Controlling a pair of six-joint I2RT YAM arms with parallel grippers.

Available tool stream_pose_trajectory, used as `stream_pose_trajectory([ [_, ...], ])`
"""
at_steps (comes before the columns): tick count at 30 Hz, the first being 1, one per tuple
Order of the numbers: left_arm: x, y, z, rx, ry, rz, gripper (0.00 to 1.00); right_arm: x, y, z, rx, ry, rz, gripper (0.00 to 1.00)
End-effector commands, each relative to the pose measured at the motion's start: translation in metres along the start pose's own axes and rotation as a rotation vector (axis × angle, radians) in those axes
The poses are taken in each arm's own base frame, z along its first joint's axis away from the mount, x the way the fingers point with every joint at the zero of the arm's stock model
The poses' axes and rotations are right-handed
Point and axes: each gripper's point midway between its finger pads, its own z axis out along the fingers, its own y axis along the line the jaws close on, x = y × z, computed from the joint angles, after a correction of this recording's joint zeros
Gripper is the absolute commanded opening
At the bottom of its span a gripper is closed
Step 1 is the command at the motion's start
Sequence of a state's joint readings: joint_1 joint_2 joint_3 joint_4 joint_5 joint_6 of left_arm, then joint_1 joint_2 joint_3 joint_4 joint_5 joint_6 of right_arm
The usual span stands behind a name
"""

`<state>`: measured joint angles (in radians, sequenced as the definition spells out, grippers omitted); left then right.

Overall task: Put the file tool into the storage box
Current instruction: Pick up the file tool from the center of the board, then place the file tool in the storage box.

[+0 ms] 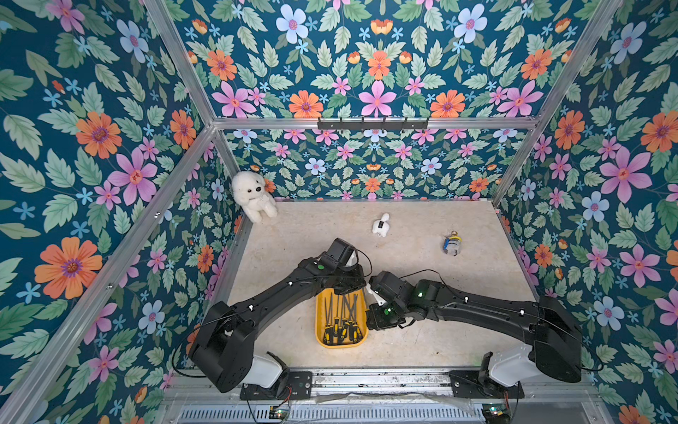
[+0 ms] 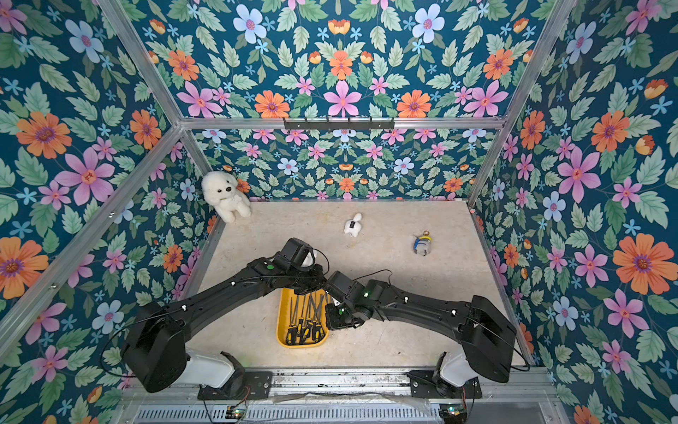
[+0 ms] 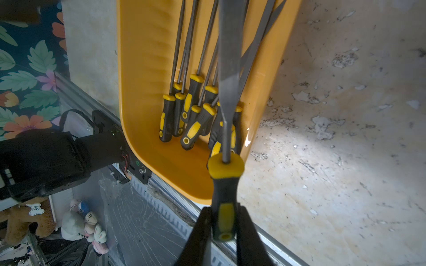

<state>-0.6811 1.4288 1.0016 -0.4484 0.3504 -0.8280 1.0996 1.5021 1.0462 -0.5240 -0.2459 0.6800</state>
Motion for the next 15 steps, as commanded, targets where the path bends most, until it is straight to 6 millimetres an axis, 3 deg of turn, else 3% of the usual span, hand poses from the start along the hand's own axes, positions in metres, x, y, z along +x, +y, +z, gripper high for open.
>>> stream_pose_trajectory([
  [1,-0.005,0.013,-0.01,-0.061,-0.016,0.032,0.0,-0.009,-0.003,-0.012,0.029,-0.056,0.004,0.52],
  [4,-0.008,0.03,-0.02,-0.101,-0.031,0.031,0.0,-0.021,-0.014,-0.03,0.014,-0.105,0.075,0.58],
  [8,-0.007,0.054,-0.021,-0.164,-0.025,0.043,0.0,-0.03,-0.042,-0.048,-0.016,-0.162,0.193,0.59],
  [11,-0.003,0.061,-0.012,-0.177,-0.012,0.054,0.0,-0.027,-0.06,-0.048,-0.01,-0.16,0.252,0.6],
  [15,0.004,0.066,0.0,-0.186,0.013,0.067,0.0,-0.019,-0.068,-0.04,-0.003,-0.126,0.272,0.6],
])
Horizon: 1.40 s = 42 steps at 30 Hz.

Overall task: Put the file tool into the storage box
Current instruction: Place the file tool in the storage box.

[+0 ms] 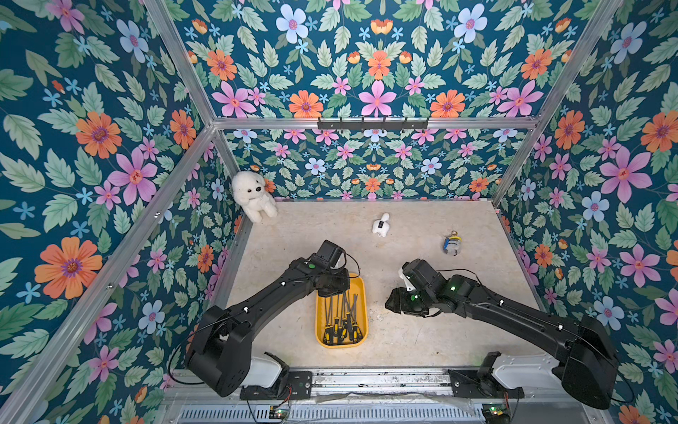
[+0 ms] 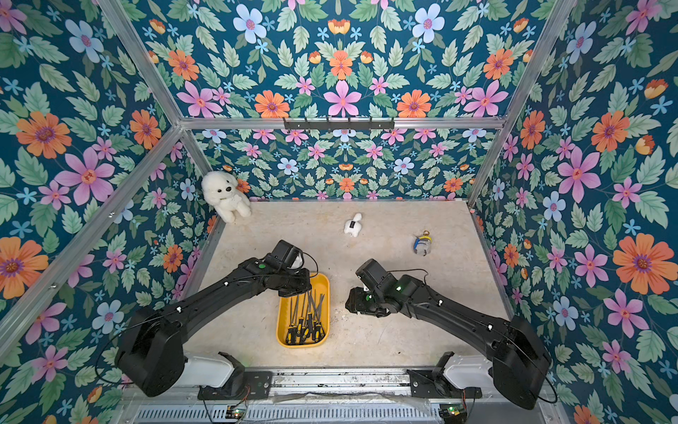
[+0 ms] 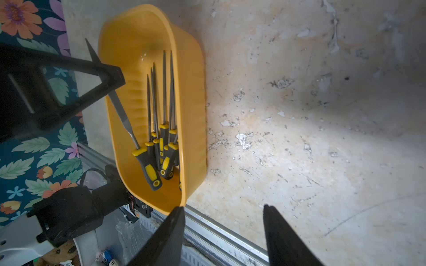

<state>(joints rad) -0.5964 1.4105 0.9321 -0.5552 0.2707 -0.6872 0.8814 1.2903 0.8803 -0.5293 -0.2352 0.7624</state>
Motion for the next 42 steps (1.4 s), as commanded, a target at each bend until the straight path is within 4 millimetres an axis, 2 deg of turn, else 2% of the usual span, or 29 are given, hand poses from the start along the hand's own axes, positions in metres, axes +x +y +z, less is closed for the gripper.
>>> stream_pose_trajectory([
  [1,0.002,-0.002,0.006,-0.004,-0.001,0.046,0.0,0.005,-0.001,0.004,-0.014,0.024,0.016,0.6],
  [13,0.018,0.008,0.029,-0.046,0.037,0.056,0.0,0.011,-0.009,0.015,-0.007,0.049,0.018,0.59],
  [25,0.031,0.001,0.042,-0.032,0.063,0.062,0.0,0.015,-0.015,0.023,0.003,0.068,0.023,0.59],
  [35,0.034,0.004,0.046,-0.042,0.064,0.052,0.12,0.016,-0.015,0.024,0.002,0.07,0.027,0.59],
  [38,0.033,0.002,0.045,-0.038,0.058,0.052,0.21,0.016,-0.015,0.023,0.001,0.069,0.029,0.59],
  [42,0.029,-0.001,0.04,-0.036,0.045,0.051,0.27,0.015,-0.015,0.022,0.003,0.065,0.03,0.59],
])
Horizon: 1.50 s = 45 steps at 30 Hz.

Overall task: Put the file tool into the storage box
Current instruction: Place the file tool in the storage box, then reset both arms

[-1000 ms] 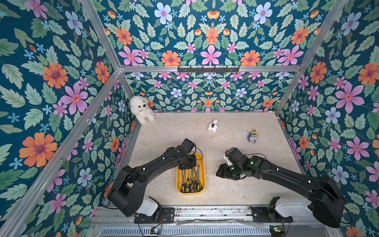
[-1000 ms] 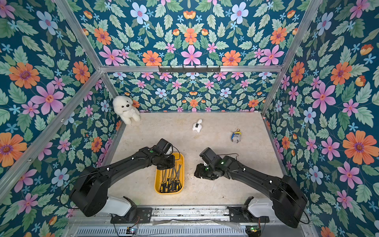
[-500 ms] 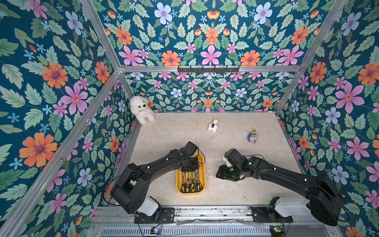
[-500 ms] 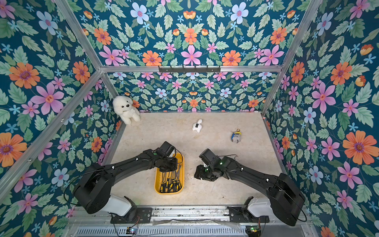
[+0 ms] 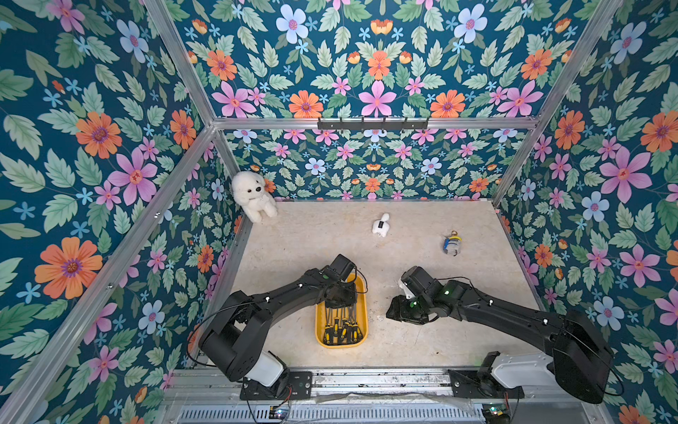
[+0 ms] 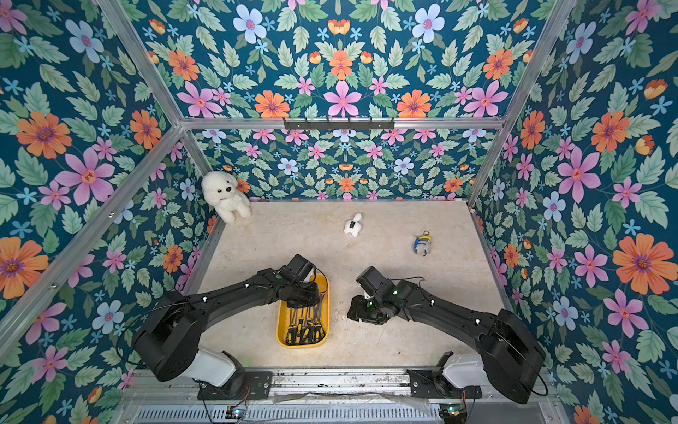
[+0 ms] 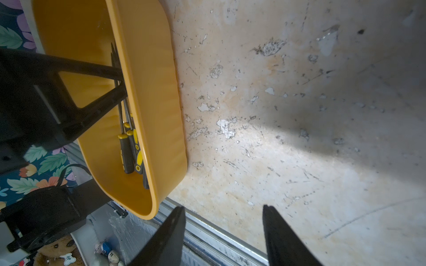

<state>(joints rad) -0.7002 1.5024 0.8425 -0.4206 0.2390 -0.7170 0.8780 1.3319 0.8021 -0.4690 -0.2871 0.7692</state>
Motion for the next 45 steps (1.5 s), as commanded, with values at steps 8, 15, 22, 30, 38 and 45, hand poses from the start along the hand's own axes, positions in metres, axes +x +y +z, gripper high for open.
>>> stream_pose_trajectory([
  [8,-0.029,-0.016,-0.047,0.002,-0.095,0.007,0.28,-0.008,0.006,-0.011,-0.013,-0.058,0.005,0.6],
  [15,-0.115,0.025,-0.186,0.003,-0.475,-0.065,0.4,-0.078,-0.023,-0.092,0.155,-0.442,0.023,0.62],
  [22,-0.153,0.115,-0.286,-0.356,-0.822,-0.081,0.99,-0.126,-0.089,-0.228,0.284,-1.09,0.129,0.99],
  [30,-0.151,0.217,-0.283,-0.59,-1.009,-0.252,1.0,-0.114,-0.155,-0.26,0.494,-1.48,0.056,0.99],
  [38,-0.115,0.249,-0.265,-0.647,-1.391,-0.148,1.0,-0.139,-0.25,-0.233,0.655,-1.463,0.211,0.99],
  [45,-0.124,0.248,-0.196,-0.453,-1.38,-0.106,1.0,-0.179,-0.253,-0.21,0.654,-1.487,0.089,0.99],
])
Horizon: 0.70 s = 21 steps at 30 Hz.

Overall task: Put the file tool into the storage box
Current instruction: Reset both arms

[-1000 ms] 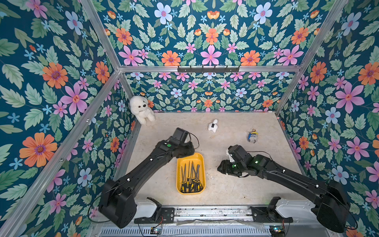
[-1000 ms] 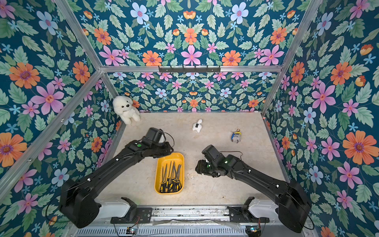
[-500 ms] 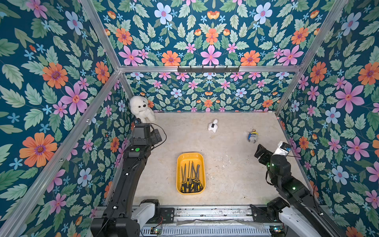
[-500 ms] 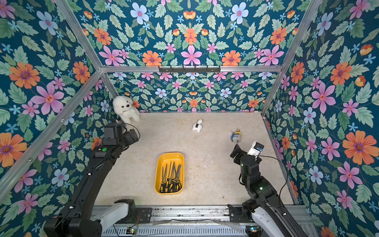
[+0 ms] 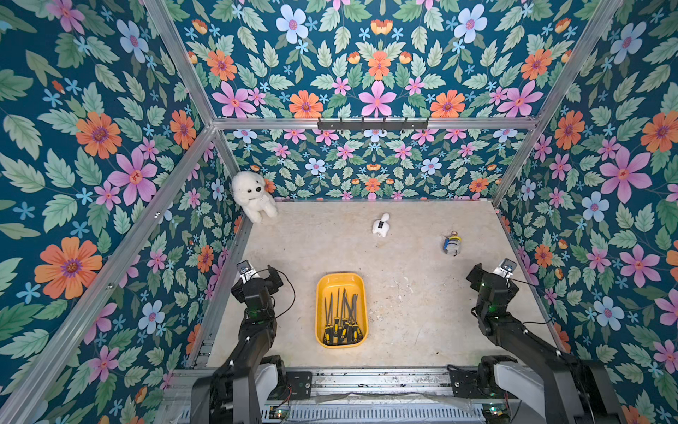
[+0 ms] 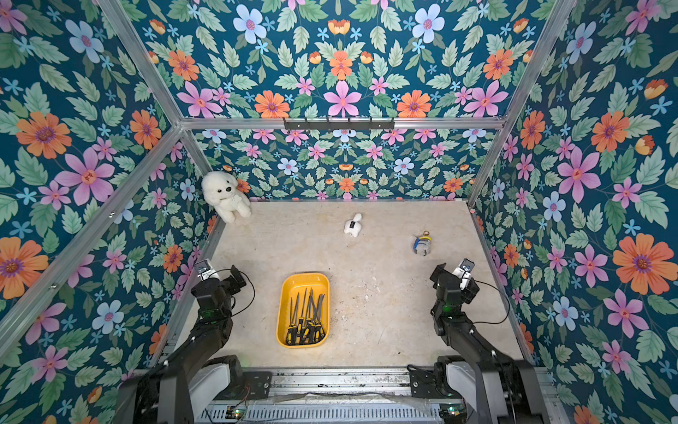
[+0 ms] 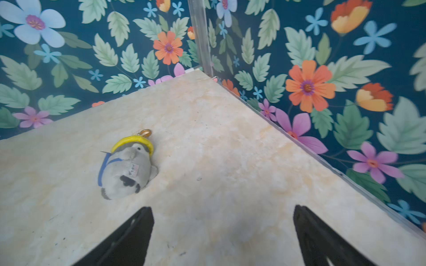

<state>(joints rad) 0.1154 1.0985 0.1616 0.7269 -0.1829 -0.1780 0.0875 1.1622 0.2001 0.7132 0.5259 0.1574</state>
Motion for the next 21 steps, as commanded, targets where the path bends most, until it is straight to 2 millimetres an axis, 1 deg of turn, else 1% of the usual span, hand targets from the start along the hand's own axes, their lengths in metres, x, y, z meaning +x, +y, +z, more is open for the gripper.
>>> stream_pose_trajectory([
  [1,-0.037,-0.016,0.0,0.087,-0.218,-0.079,1.0,-0.037,0.021,0.008,-0.08,-0.19,0.036,0.99],
  [3,-0.028,-0.024,0.006,0.111,-0.209,-0.05,1.0,-0.032,0.024,0.015,-0.094,-0.198,0.023,0.99],
  [5,-0.026,-0.035,0.013,0.132,-0.215,0.009,1.0,-0.028,0.025,0.019,-0.113,-0.155,0.026,0.99],
  [6,-0.019,-0.038,0.021,0.138,-0.186,0.019,1.0,-0.029,0.023,0.015,-0.136,-0.178,0.039,0.99],
  [7,-0.014,-0.051,0.026,0.176,-0.175,0.059,1.0,-0.028,0.024,0.009,-0.168,-0.201,0.042,0.99],
  [8,-0.004,-0.062,0.031,0.199,-0.159,0.103,1.0,-0.026,0.021,0.005,-0.172,-0.23,0.048,0.99],
  [9,-0.012,-0.063,0.034,0.17,-0.201,0.113,1.0,-0.034,0.017,0.002,-0.153,-0.279,0.057,1.0],
  [10,-0.007,-0.064,0.04,0.157,-0.141,0.116,1.0,-0.026,0.017,0.006,-0.148,-0.223,0.055,0.99],
  [11,-0.001,-0.058,0.043,0.119,-0.097,0.109,1.0,-0.023,0.018,0.008,-0.15,-0.201,0.057,0.99],
  [12,-0.007,-0.059,0.041,0.126,-0.146,0.102,1.0,-0.029,0.017,0.005,-0.152,-0.247,0.058,0.99],
  [13,-0.009,-0.058,0.041,0.124,-0.157,0.103,1.0,-0.029,0.017,0.004,-0.151,-0.247,0.053,0.99],
  [14,-0.005,-0.058,0.042,0.121,-0.124,0.107,1.0,-0.024,0.018,0.007,-0.151,-0.209,0.059,1.0],
  [15,-0.003,-0.058,0.043,0.118,-0.118,0.109,1.0,-0.025,0.017,0.007,-0.15,-0.214,0.061,0.99],
  [16,-0.006,-0.058,0.043,0.117,-0.133,0.11,1.0,-0.03,0.016,0.004,-0.152,-0.25,0.061,1.0],
  [18,-0.004,-0.058,0.043,0.116,-0.121,0.113,1.0,-0.025,0.016,0.007,-0.147,-0.217,0.06,0.99],
  [21,-0.005,-0.059,0.043,0.114,-0.128,0.114,1.0,-0.029,0.015,0.005,-0.149,-0.245,0.058,0.99],
])
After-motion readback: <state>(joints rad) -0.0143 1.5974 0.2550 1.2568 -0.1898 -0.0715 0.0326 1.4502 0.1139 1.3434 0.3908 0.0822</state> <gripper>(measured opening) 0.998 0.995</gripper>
